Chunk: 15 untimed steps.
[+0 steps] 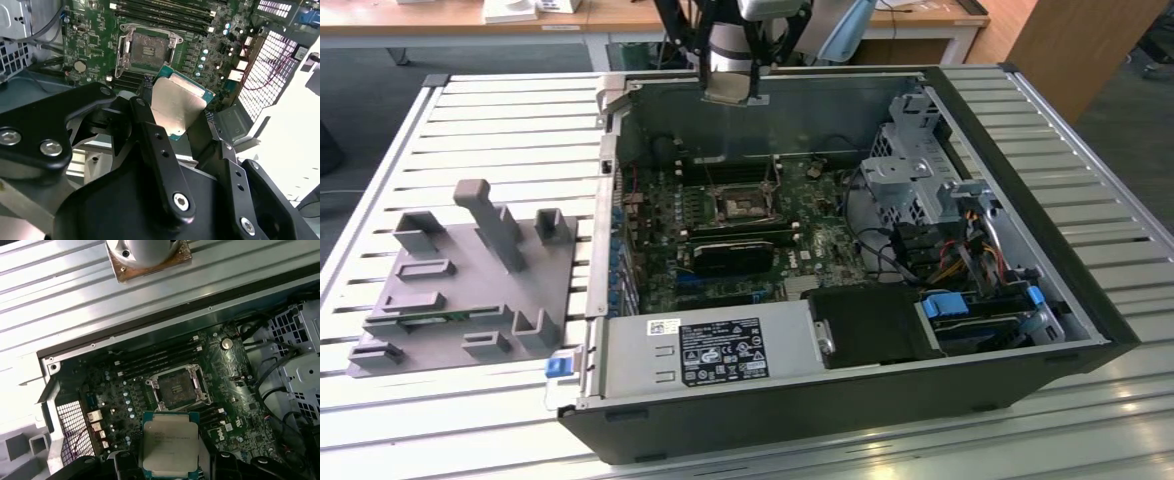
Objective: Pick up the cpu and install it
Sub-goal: 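Place the cpu into insertion slot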
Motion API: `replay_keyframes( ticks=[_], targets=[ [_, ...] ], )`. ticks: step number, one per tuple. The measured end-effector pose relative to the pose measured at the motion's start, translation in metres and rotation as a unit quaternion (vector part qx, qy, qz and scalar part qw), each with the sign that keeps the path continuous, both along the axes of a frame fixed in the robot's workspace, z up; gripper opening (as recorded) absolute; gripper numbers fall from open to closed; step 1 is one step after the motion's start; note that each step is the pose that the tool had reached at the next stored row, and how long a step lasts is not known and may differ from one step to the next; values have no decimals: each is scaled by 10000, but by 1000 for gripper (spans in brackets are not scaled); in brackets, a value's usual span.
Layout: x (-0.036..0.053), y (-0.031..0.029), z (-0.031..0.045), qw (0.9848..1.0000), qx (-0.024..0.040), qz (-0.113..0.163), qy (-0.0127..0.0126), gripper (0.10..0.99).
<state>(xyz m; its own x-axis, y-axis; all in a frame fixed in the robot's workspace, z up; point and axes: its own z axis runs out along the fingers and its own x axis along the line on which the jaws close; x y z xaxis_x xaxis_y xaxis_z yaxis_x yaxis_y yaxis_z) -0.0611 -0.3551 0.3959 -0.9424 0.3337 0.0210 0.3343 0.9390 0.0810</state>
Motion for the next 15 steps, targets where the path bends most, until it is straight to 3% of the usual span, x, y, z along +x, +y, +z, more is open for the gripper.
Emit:
replay_keyframes(
  ticks=[5, 9, 10, 15],
  targets=[
    [0, 1, -7, 9994, 1, -335, -1, 529],
    [0, 4, -12, 9980, 0, -628, 0, 529],
    [0, 6, -16, 9967, 0, -806, 0, 529],
    [0, 10, -23, 9933, 0, -1157, 0, 529]
  ],
)
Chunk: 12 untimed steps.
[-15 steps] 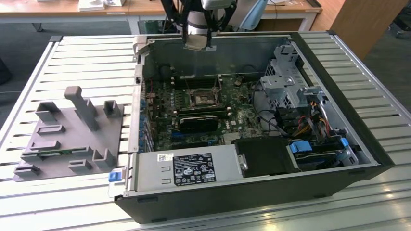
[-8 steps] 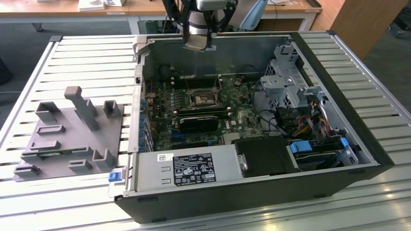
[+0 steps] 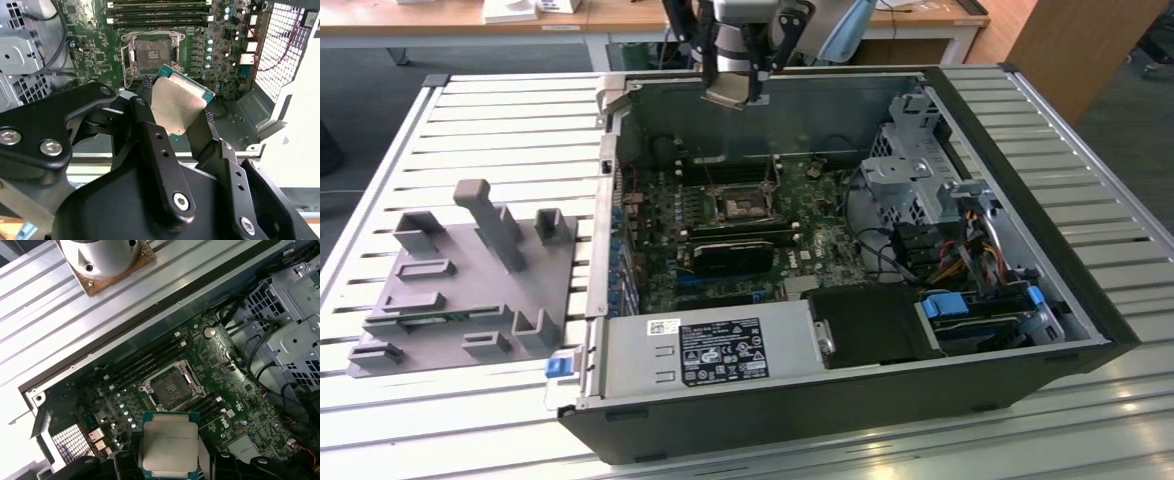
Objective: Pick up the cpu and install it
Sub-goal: 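Place the cpu into insertion slot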
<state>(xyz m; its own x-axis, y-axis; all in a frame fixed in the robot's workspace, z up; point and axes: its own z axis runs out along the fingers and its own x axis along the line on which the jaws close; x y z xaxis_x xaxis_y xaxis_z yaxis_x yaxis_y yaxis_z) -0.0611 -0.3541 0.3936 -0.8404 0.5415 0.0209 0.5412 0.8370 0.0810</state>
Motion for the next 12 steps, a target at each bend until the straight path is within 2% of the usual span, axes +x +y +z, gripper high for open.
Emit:
replay_keyframes(
  ticks=[6, 12],
  targets=[
    [0, 5, -9, 9991, 0, -429, 0, 529],
    [0, 10, -15, 9964, -1, -849, 0, 529]
  ],
)
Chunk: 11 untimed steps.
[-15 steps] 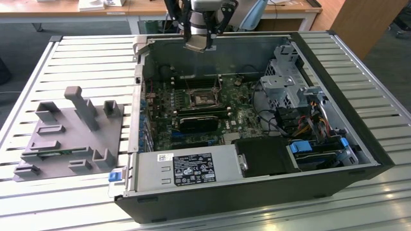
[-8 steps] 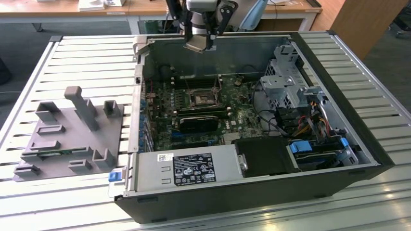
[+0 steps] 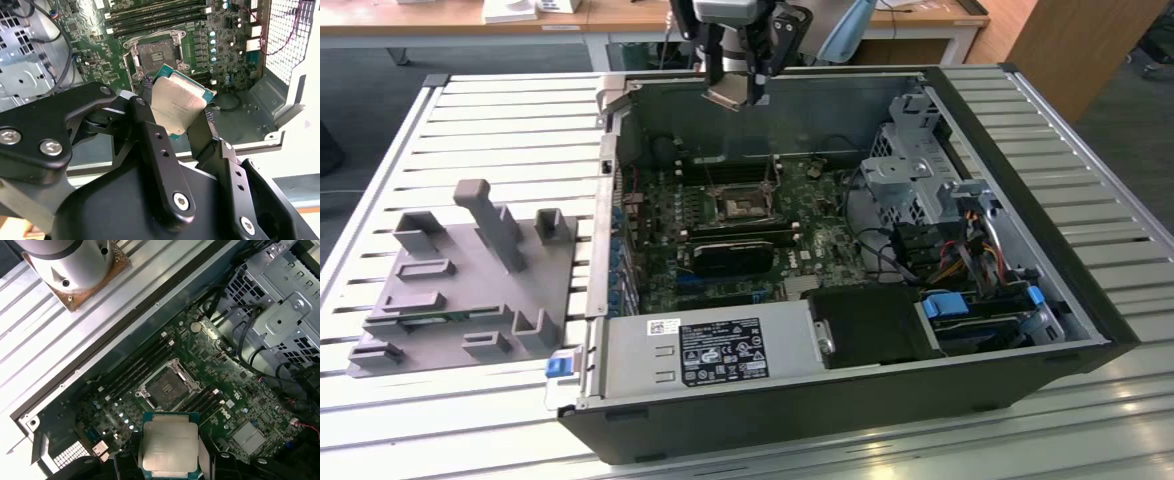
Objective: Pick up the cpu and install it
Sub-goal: 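Place the cpu into insertion slot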
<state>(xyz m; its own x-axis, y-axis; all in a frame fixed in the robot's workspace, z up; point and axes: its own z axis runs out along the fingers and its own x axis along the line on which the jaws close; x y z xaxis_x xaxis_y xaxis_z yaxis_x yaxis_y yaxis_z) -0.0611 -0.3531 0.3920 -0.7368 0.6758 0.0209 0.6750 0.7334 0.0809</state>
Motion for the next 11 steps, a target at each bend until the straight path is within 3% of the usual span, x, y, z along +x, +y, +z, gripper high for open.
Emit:
replay_keyframes(
  ticks=[5, 11],
  targets=[
    [0, 4, -5, 9994, 1, -359, -1, 529],
    [0, 13, -11, 9971, 0, -763, -1, 529]
  ],
)
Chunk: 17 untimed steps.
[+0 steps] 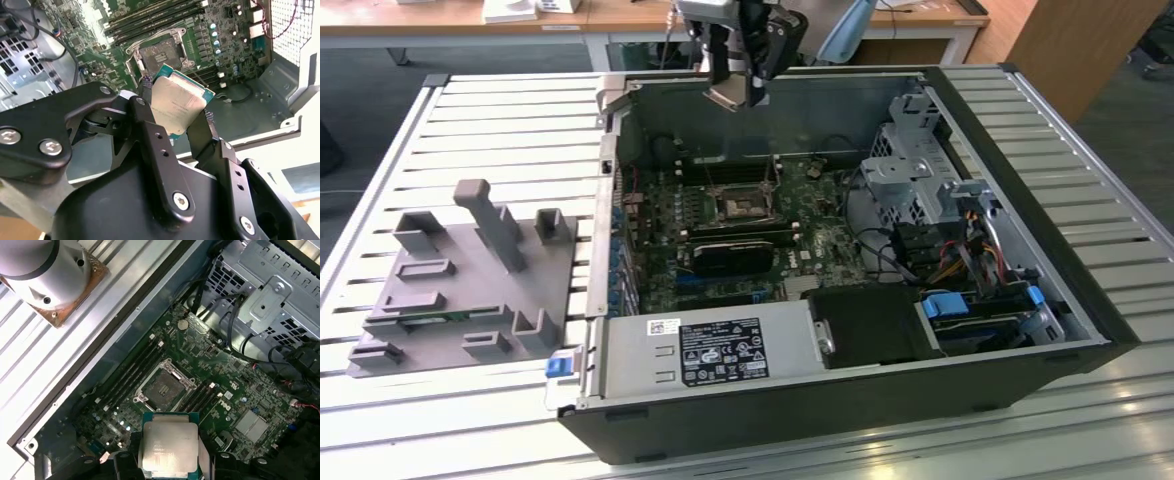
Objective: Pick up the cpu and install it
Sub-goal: 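Place the cpu into insertion slot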
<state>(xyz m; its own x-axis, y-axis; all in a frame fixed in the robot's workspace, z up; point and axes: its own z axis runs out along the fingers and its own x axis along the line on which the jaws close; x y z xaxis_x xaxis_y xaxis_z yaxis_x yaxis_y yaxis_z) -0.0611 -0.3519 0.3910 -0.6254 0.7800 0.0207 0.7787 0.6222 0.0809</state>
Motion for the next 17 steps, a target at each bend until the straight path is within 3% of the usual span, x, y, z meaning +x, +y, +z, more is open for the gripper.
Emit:
replay_keyframes(
  ticks=[9, 17],
  targets=[
    [0, 19, -11, 9987, -3, -507, -2, 529],
    [0, 27, -25, 9948, -8, -1017, -6, 529]
  ],
)
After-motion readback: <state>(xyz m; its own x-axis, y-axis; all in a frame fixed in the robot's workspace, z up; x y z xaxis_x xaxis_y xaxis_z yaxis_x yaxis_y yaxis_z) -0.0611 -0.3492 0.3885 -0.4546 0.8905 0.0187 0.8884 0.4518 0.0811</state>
